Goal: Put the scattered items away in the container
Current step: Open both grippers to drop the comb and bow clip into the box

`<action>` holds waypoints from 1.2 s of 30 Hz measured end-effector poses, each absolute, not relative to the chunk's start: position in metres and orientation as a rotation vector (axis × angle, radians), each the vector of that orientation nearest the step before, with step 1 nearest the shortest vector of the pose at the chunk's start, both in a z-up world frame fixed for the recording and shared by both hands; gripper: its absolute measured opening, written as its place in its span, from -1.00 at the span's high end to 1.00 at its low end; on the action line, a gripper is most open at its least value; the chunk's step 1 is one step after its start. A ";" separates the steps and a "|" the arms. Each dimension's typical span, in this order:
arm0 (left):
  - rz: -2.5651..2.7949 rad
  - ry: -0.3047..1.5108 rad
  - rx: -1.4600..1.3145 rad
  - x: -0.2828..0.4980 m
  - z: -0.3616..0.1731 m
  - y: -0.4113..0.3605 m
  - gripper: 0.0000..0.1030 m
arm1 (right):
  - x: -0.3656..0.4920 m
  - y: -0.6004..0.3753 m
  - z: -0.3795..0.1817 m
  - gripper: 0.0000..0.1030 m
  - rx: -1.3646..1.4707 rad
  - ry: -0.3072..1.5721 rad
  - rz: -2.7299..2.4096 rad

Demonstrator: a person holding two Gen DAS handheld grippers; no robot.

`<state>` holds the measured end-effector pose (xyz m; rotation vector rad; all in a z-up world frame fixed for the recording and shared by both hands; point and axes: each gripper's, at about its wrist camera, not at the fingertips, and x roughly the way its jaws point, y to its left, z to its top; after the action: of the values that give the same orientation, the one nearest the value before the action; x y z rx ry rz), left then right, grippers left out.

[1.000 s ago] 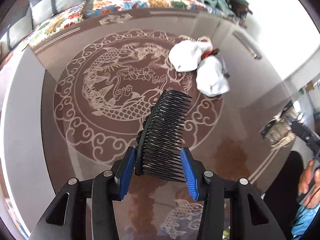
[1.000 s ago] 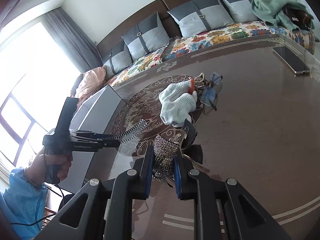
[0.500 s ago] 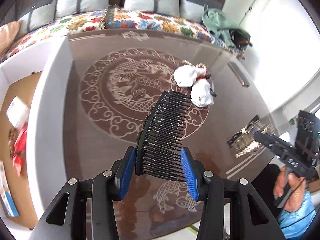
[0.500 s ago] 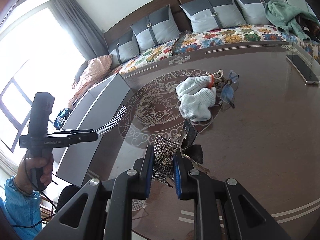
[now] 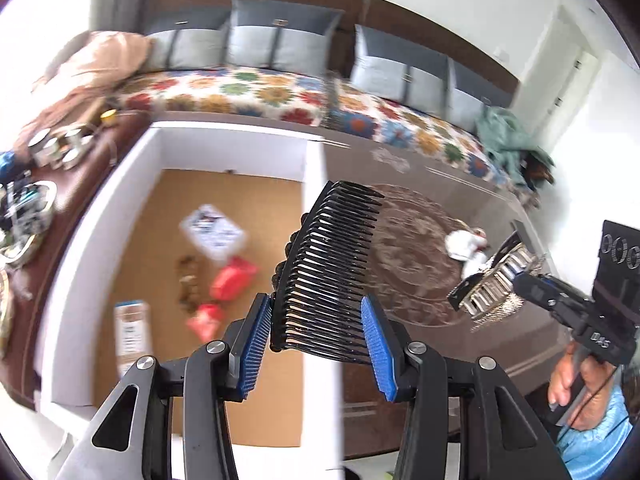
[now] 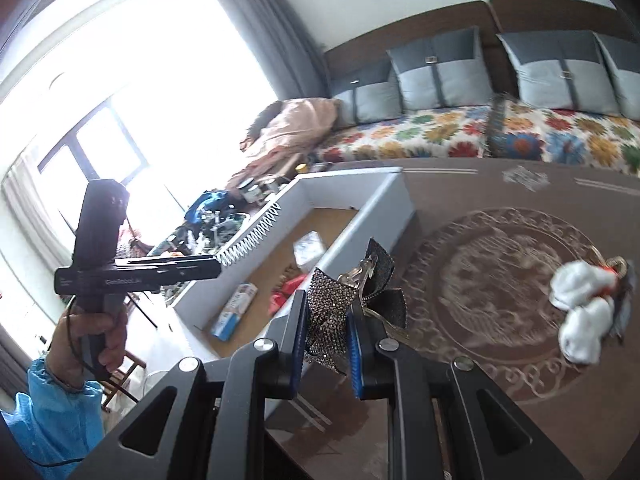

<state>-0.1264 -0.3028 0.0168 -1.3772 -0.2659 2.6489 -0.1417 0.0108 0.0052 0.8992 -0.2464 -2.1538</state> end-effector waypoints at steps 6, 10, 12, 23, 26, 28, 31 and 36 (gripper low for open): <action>2.730 -0.273 -1.526 -0.128 -0.017 -0.371 0.11 | -0.158 -0.111 0.002 0.64 0.900 -0.145 -1.987; 2.729 -0.197 -1.678 -0.134 -0.054 -0.393 0.03 | -0.164 -0.180 -0.034 0.61 1.004 -0.080 -1.865; 2.723 -0.159 -1.769 -0.136 -0.073 -0.401 -0.09 | -0.169 -0.198 -0.058 0.45 1.090 -0.041 -1.863; 2.784 -0.293 -1.757 -0.118 -0.079 -0.427 -0.45 | -0.196 -0.178 -0.075 -0.14 1.149 -0.190 -1.936; 2.785 -0.306 -1.744 -0.117 -0.072 -0.419 -0.46 | -0.191 -0.166 -0.063 -0.14 1.148 -0.218 -1.954; 2.780 -0.296 -1.726 -0.116 -0.066 -0.410 -0.46 | -0.184 -0.153 -0.060 -0.14 1.149 -0.226 -1.964; 2.778 -0.260 -1.704 -0.116 -0.056 -0.393 -0.46 | -0.173 -0.134 -0.060 -0.14 1.155 -0.243 -1.973; 2.762 -0.208 -1.647 -0.114 -0.036 -0.356 -0.46 | -0.161 -0.096 -0.061 -0.14 1.169 -0.288 -2.010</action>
<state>-0.1138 -0.3562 -0.0363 -1.6469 -0.2081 2.7622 -0.1614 -0.0959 -0.0609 1.1691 -0.2878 -2.0099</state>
